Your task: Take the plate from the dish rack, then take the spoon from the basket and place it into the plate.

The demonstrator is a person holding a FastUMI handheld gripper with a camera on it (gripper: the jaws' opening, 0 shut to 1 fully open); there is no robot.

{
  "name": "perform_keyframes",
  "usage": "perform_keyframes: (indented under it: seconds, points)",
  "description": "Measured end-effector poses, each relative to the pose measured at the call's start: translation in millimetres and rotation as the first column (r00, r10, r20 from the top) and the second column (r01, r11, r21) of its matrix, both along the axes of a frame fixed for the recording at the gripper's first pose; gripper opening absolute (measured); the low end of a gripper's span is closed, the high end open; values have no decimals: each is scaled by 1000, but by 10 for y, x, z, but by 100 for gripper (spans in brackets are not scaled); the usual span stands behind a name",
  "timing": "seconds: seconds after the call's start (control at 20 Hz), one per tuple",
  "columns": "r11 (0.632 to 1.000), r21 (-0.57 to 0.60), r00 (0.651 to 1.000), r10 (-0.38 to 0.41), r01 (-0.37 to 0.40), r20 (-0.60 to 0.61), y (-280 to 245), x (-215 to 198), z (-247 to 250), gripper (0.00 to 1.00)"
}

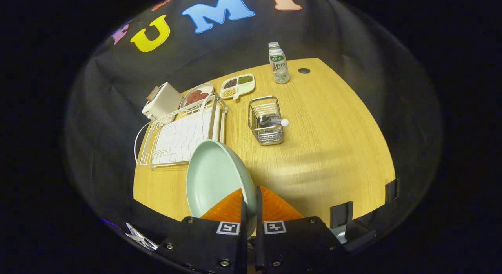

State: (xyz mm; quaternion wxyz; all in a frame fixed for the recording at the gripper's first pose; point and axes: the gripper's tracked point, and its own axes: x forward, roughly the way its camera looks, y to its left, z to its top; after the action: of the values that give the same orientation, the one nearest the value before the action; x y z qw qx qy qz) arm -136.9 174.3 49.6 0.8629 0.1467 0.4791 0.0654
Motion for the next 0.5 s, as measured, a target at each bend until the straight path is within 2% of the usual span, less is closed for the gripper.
perform_keyframes:
  seconds: [0.2, 0.5]
  points:
    - [999, 54, 999, -1, 2, -33, 118, -27, -387, 8]
    - [999, 54, 999, 13, -10, -52, 171, -28, -778, 10]
